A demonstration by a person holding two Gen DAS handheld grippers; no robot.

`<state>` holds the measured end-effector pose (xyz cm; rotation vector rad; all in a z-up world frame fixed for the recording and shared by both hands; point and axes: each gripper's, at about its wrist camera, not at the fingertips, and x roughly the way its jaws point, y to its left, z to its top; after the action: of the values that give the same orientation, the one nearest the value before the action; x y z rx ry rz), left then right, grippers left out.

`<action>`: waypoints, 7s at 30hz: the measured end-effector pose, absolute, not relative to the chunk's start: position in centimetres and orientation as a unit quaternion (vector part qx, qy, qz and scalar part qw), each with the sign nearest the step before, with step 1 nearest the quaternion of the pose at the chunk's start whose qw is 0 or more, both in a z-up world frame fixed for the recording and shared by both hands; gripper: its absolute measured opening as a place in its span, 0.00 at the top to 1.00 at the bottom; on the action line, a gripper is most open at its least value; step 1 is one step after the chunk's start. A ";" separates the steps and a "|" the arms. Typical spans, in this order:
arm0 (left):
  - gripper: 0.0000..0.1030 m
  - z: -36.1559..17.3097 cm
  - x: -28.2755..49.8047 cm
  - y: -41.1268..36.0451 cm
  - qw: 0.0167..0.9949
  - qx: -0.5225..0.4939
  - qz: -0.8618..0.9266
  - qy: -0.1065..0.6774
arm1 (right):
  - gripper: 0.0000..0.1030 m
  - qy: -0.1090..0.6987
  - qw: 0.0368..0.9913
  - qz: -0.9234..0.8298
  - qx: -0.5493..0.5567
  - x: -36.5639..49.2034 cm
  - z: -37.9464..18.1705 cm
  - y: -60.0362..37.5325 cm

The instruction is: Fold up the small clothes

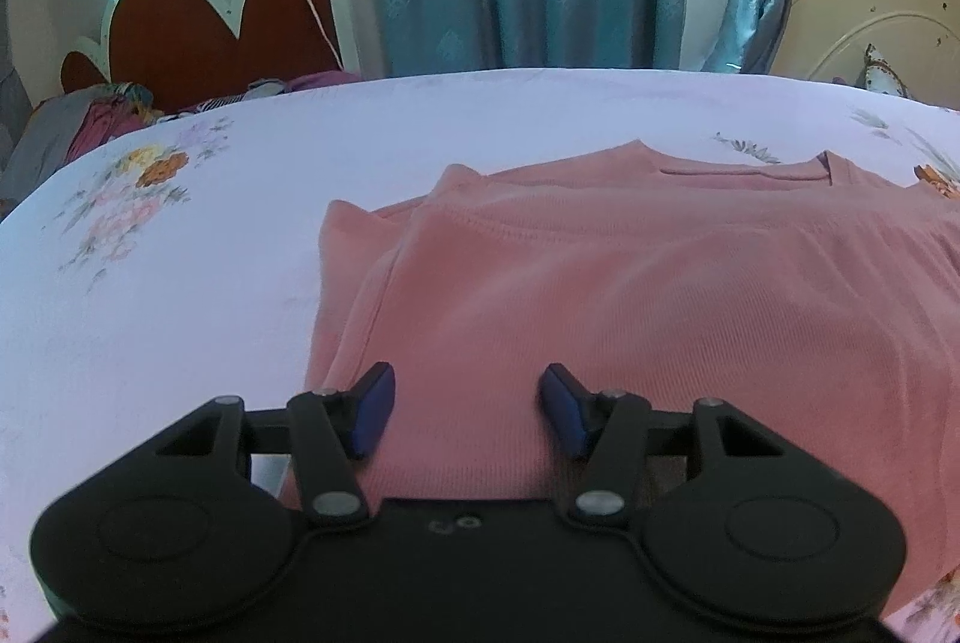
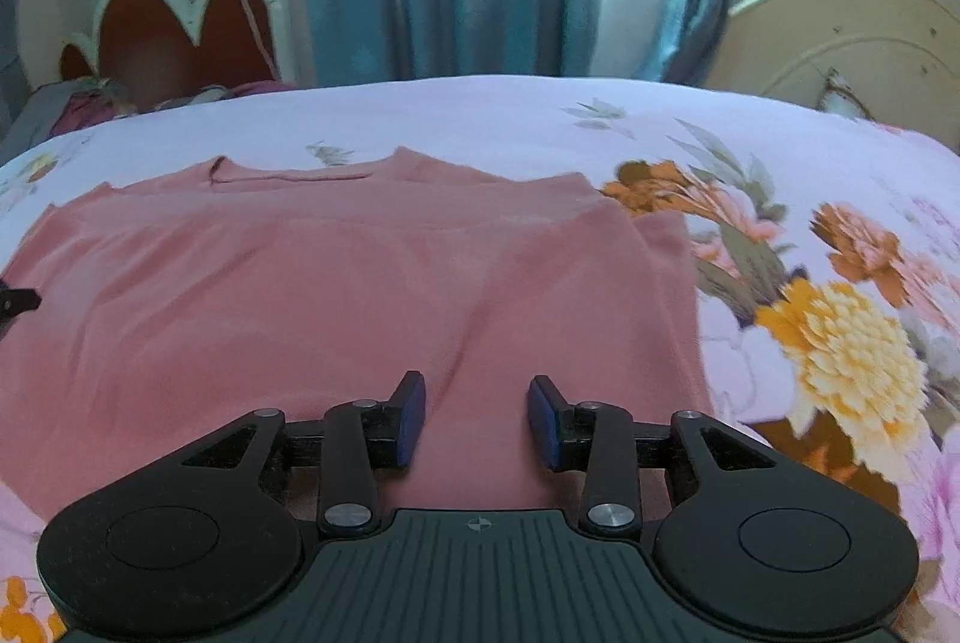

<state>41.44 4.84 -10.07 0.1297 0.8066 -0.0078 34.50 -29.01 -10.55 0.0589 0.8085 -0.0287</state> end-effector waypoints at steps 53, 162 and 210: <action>0.20 -9.6 32.0 10.8 0.848 -0.216 0.012 0.484 | 0.38 0.367 0.925 0.089 0.051 33.5 -6.1 -17.9; 0.28 -8.0 37.6 -13.7 0.903 -0.020 -0.153 0.401 | 0.86 0.392 0.901 0.057 0.174 30.2 -5.9 -40.1; 0.47 -6.4 49.0 -11.3 0.906 -0.098 -0.110 0.397 | 0.59 0.417 0.881 -0.036 0.222 42.1 -9.1 -41.6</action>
<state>48.99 -11.30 -6.45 -0.2014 0.8204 -0.2278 42.14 -41.63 -9.06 0.4632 0.8680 -0.0759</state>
